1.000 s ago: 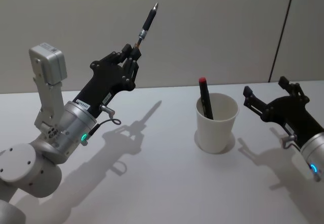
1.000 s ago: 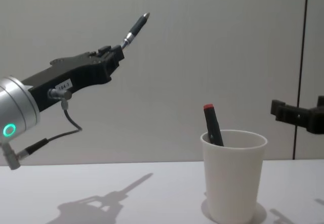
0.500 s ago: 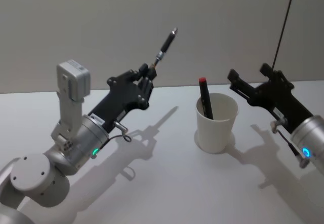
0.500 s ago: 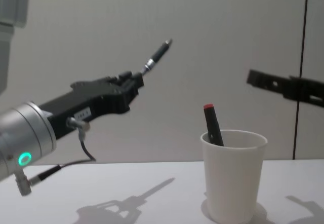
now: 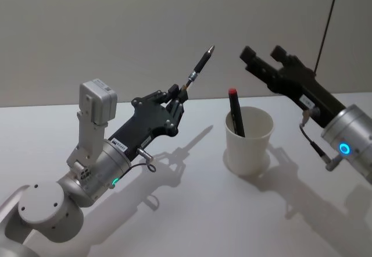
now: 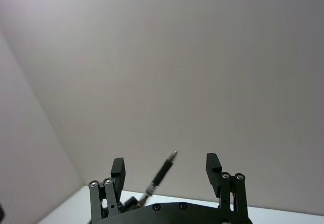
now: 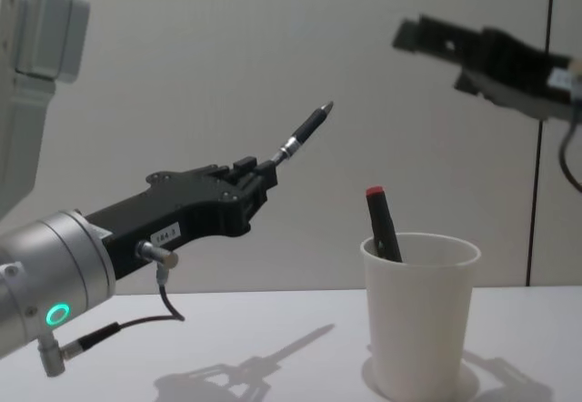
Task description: Place the pen into the pen holder.
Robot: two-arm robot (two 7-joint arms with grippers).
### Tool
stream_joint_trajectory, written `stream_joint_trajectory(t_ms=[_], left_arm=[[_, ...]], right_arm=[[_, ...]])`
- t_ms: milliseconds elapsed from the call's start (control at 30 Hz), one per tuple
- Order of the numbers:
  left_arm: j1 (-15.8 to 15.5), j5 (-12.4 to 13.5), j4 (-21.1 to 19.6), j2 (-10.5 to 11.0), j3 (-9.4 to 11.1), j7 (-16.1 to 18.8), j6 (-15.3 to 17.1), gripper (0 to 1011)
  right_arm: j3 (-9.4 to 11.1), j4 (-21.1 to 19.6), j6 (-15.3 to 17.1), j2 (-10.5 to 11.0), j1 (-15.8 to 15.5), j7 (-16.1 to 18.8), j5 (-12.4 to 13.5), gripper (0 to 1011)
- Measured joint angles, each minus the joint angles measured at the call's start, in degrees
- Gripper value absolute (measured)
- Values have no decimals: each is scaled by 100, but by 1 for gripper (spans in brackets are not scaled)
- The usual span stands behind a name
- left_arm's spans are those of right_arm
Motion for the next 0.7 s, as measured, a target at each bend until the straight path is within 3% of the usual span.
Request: stream_joint_trajectory(t_ms=[100,300,700], left_arm=[[-13,-35,-31,-1,-19,-28,-47,155],[-62,-79,-128,-2,-65,-101,-98,156],[-97,-43,-300,18,-109,-187,-103,155]], right_arm=[[3,-6,88,-37,66,106,242,1001],[-11,0,142,-58,95,206,463,1001],[-180,185,153,-100,-24,107,319,1001]])
